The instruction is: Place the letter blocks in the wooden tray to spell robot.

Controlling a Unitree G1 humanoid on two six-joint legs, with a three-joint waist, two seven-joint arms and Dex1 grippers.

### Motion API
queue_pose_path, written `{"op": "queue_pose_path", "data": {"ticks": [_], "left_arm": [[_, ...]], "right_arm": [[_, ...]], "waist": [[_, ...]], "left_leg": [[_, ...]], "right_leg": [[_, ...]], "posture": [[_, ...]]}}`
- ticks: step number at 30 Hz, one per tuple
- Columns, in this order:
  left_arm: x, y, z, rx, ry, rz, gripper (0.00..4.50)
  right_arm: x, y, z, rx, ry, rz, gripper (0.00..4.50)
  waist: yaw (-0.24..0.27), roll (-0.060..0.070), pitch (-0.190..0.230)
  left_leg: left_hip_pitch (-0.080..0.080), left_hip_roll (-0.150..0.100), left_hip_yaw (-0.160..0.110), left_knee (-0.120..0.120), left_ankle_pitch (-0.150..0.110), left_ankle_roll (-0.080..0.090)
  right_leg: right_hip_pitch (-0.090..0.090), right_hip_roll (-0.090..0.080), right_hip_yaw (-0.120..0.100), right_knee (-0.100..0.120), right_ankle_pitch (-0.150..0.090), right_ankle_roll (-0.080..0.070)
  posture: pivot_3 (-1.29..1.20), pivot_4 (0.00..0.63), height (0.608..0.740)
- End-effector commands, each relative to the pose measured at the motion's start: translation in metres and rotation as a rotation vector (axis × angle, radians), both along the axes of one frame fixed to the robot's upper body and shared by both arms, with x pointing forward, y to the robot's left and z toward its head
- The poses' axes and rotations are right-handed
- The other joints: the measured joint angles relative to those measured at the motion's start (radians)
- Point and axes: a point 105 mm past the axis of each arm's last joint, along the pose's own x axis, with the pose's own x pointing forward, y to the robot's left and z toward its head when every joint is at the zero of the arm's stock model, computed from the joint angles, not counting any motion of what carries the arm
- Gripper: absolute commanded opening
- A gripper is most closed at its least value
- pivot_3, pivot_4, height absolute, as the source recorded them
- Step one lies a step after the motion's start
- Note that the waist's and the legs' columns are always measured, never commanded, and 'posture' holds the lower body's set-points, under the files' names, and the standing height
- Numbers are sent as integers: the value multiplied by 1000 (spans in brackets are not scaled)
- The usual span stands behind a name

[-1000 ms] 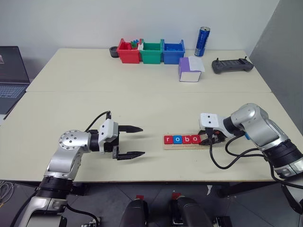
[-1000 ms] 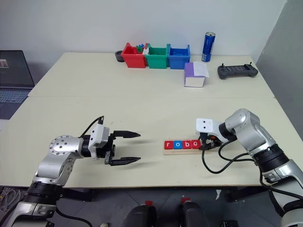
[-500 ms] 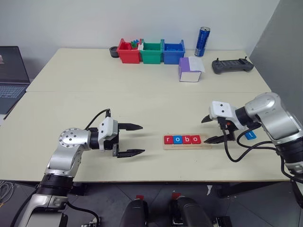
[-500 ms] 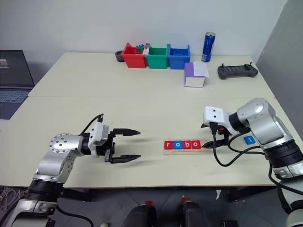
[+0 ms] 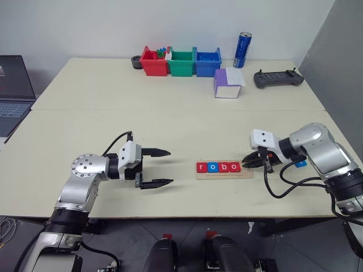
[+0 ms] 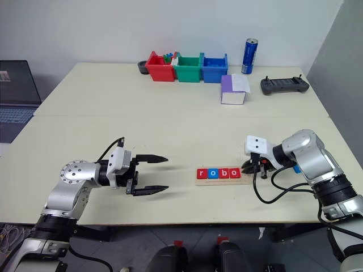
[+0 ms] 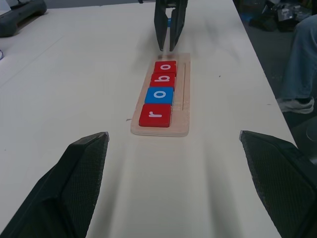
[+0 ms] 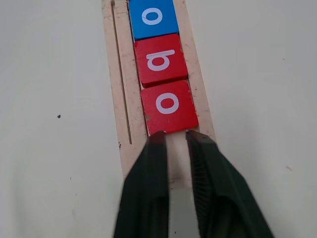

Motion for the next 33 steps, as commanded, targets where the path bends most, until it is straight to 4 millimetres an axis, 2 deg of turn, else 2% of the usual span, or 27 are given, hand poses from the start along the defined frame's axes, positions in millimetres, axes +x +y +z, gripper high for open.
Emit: {"op": "queue_pose_path", "data": {"ticks": [1, 15, 24, 29, 33], "left_arm": [[-1, 0, 11, 5, -40, -15, 4500], [-2, 3, 10, 13, -41, -6, 4500], [-2, 2, 12, 15, -45, -3, 4500], [-1, 1, 13, 16, -47, -1, 4500], [-1, 2, 14, 18, -47, 0, 4500]], "right_arm": [[4, 4, 7, -1, -41, 23, 22], [7, 3, -7, -25, -29, 14, 22], [4, 13, -6, -12, -30, 40, 22], [7, 8, -8, -40, -40, 28, 22], [13, -5, 4, -54, -76, -21, 22]], "waist": [[0, 0, 0], [0, 0, 0], [0, 0, 0], [0, 0, 0], [0, 0, 0]], "left_leg": [[0, 0, 0, 0, 0, 0], [0, 0, 0, 0, 0, 0], [0, 0, 0, 0, 0, 0], [0, 0, 0, 0, 0, 0], [0, 0, 0, 0, 0, 0]], "right_leg": [[0, 0, 0, 0, 0, 0], [0, 0, 0, 0, 0, 0], [0, 0, 0, 0, 0, 0], [0, 0, 0, 0, 0, 0], [0, 0, 0, 0, 0, 0]], "posture": [[0, 150, 740], [0, 150, 740], [0, 150, 740], [0, 150, 740], [0, 150, 740]]}}
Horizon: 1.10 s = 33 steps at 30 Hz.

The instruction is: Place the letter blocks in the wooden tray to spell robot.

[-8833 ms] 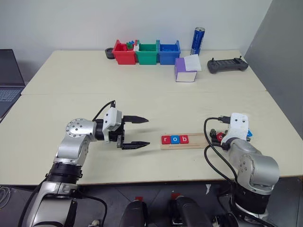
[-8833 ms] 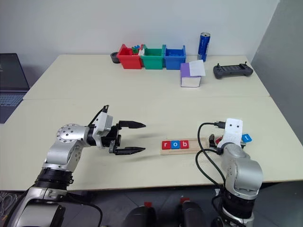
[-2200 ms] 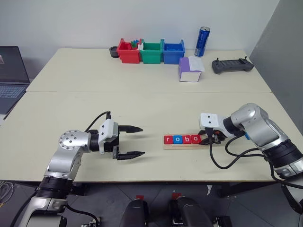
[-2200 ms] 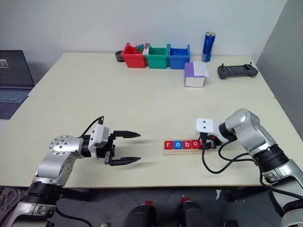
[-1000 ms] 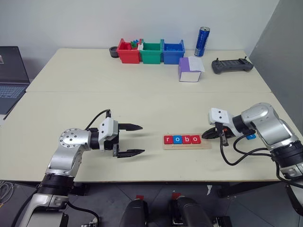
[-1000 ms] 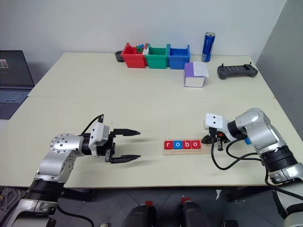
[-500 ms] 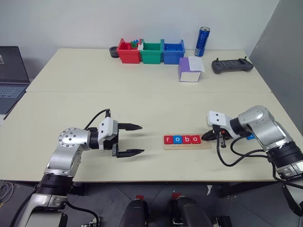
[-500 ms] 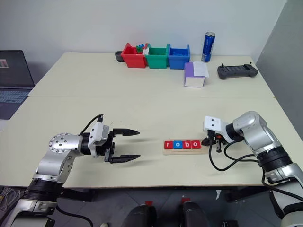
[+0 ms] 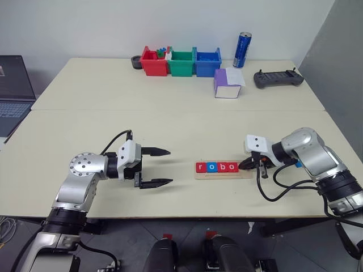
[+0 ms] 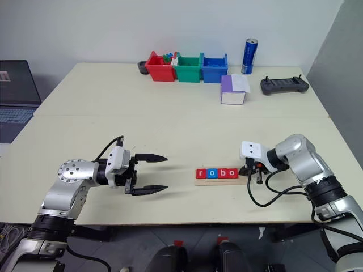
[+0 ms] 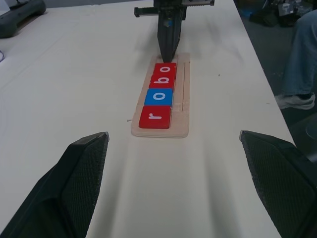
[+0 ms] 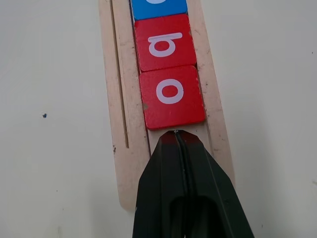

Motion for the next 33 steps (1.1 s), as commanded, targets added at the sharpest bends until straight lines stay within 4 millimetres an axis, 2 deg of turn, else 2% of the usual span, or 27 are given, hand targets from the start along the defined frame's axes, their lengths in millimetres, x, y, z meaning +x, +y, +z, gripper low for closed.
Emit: {"op": "queue_pose_path", "data": {"ticks": [1, 4, 6, 8, 10, 13, 14, 17, 20, 23, 26, 28, 33], "left_arm": [[0, 1, 10, 1, -41, -1, 4500], [-1, 1, 10, 1, -41, -2, 4500], [-2, 1, 10, -1, -40, -2, 4500], [-3, 1, 9, -3, -38, -2, 4500], [-3, 0, 8, -6, -34, -3, 4500], [-2, -3, 6, -14, -27, -10, 4500], [-2, -3, 6, -15, -25, -12, 4500], [-1, -4, 6, -19, -23, -17, 4500], [-2, -4, 5, -20, -20, -27, 4500], [-2, -6, 4, -21, -15, -39, 4500], [-2, -6, 3, -22, -9, -44, 4500], [-1, -6, 2, -22, -7, -46, 4500], [0, -7, 0, -18, -2, -61, 4500]], "right_arm": [[10, -10, 28, 12, -90, -46, 22], [12, -16, 48, 74, -122, -93, 22], [15, -26, 74, 177, -157, -191, 22], [15, -48, 93, 254, -188, -320, 387], [12, -68, 95, 280, -195, -422, 901], [4, -102, 75, 252, -171, -571, 2001], [2, -107, 70, 243, -167, -595, 2359], [-6, -141, 64, 280, -176, -771, 3404], [-19, -156, 58, 304, -167, -880, 4471], [-34, -153, 50, 332, -143, -930, 4471], [-41, -152, 39, 321, -142, -993, 4471], [-39, -160, 32, 287, -167, -1062, 4471], [-27, -173, 32, 327, -233, -1212, 4471]], "waist": [[0, 0, 0], [0, 0, 0], [0, 0, 0], [1, 0, 0], [2, 0, 0], [6, -2, -1], [6, -2, -1], [5, -1, -1], [0, 0, -2], [-2, 0, -2], [-3, 0, -2], [-3, 0, -2], [-1, 0, -2]], "left_leg": [[0, 0, 0, 0, 0, 0], [0, 0, 0, 0, 0, 0], [0, 0, 0, 0, 0, 0], [0, 0, 0, 0, 0, 0], [0, 0, 0, 0, 0, 0], [0, 0, -1, -1, 0, 0], [0, 0, -1, 0, 0, 0], [0, -1, 0, 0, 0, 0], [0, 0, 0, 0, 0, 0], [1, 0, 0, -1, 0, 0], [1, 0, 0, -1, 0, 0], [1, 0, 0, 0, 0, 0], [1, 0, 0, 0, 0, 0]], "right_leg": [[0, 0, 0, 0, 0, 0], [0, 0, 0, 0, 0, 0], [0, 0, 0, 0, 0, 0], [0, 0, 0, 0, 0, 0], [0, 0, 0, 0, 0, 0], [1, 0, -1, -1, 0, 0], [1, 0, -1, -2, 0, 0], [1, -1, 0, -1, 0, 0], [1, 0, 1, 0, 0, 0], [1, 0, 0, 0, 0, 0], [1, 0, 0, 0, 0, 0], [1, 0, 0, 0, 0, 0], [1, 0, 0, 0, 0, 0]], "posture": [[0, 150, 740], [0, 150, 740], [0, 150, 740], [0, 150, 740], [0, 150, 740], [0, 150, 740], [0, 150, 740], [0, 150, 740], [0, 150, 740], [0, 150, 740], [0, 150, 740], [0, 150, 740], [0, 150, 740]]}}
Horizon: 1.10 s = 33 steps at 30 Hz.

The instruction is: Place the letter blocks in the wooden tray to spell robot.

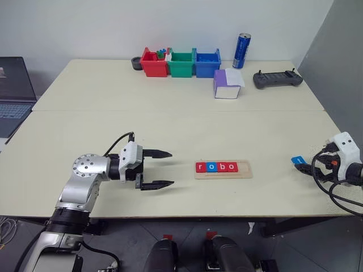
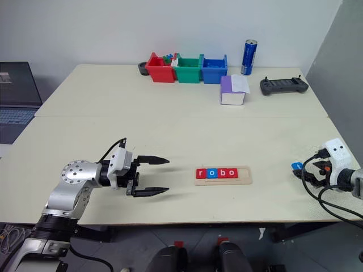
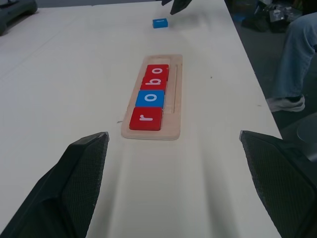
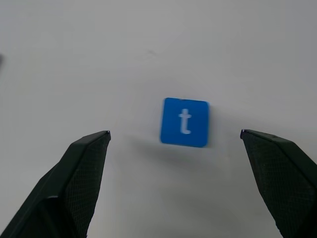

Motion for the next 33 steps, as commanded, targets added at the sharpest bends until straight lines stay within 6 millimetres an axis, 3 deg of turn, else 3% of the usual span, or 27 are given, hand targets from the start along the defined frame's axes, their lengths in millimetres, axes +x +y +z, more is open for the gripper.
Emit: {"op": "queue_pose_path", "data": {"ticks": [1, 17, 24, 28, 33], "left_arm": [[2, -3, 7, -3, -42, -26, 4500], [1, -2, 8, 3, -45, -24, 4500], [0, -1, 8, 7, -46, -25, 4500], [-1, -2, 9, 6, -51, -28, 4500], [1, -2, 12, 11, -54, -25, 4500]], "right_arm": [[5, -12, 15, -5, -74, -97, 4471], [8, 5, -1, 52, -43, -62, 4471], [11, 13, -26, 51, 15, -35, 4471], [15, 15, -30, 63, 8, -48, 3575], [16, 17, -16, 53, -23, -50, 1858]], "waist": [[2, 0, 0], [2, 0, 0], [1, 0, 0], [0, -1, -1], [0, -1, -1]], "left_leg": [[0, 0, 0, 0, 0, 0], [0, 0, 0, -1, 0, 0], [0, 0, 0, -1, 0, 0], [0, 0, 0, 0, 0, 0], [0, 0, 0, 0, 0, 0]], "right_leg": [[0, 0, 0, 0, 0, 0], [0, 0, 0, -1, 0, 0], [0, 0, 0, -1, 0, 0], [0, 0, 0, -1, 0, 0], [0, 0, 0, 0, 0, 0]], "posture": [[0, 150, 740], [0, 150, 740], [0, 150, 740], [0, 150, 740], [0, 150, 740]]}}
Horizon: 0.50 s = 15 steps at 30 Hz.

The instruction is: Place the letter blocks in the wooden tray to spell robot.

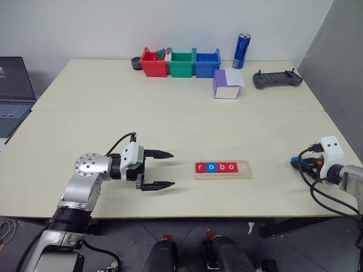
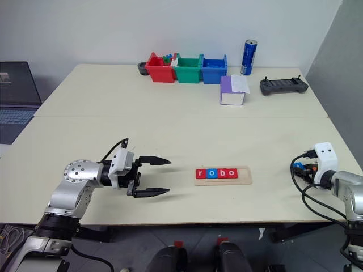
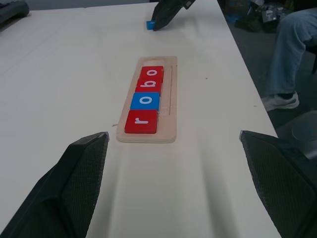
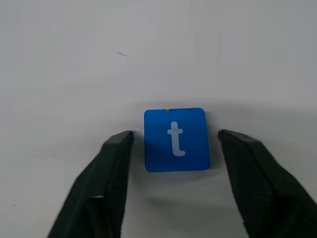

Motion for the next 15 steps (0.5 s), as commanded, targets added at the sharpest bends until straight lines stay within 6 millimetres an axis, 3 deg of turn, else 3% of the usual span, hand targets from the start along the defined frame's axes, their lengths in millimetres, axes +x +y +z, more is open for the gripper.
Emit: {"op": "queue_pose_path", "data": {"ticks": [1, 5, 8, 12, 15], "left_arm": [[1, 1, 10, 7, -41, -9, 4500], [3, 3, 10, 12, -36, -8, 4500], [5, 4, 10, 14, -37, -9, 4500], [6, 3, 10, 19, -39, -18, 4500], [7, 2, 10, 17, -41, -22, 4500]], "right_arm": [[2, 7, 16, -1, -42, 10, 1505], [9, 49, 51, 37, -136, 39, 1465], [7, 84, 62, 46, -158, 59, 1465], [-6, 109, 52, 60, -123, 1, 1465], [-14, 113, 36, 46, -94, -94, 1465]], "waist": [[0, 0, 0], [-6, 0, 0], [-11, 0, 0], [-4, 0, 0], [3, 0, 0]], "left_leg": [[0, 0, 0, 0, 0, 0], [0, 0, 0, 0, 0, 0], [0, 1, -1, 0, 0, 0], [-1, 0, -2, -1, 0, 0], [-3, 0, -1, -1, 0, 0]], "right_leg": [[0, 0, 0, 0, 0, 0], [0, 0, 0, 0, 0, 0], [-1, 0, 0, 1, 0, 0], [-1, 0, -1, 0, 0, 0], [-2, 0, 0, -1, 0, 0]], "posture": [[0, 150, 740], [0, 150, 740], [0, 150, 740], [0, 150, 740], [0, 150, 740]]}}
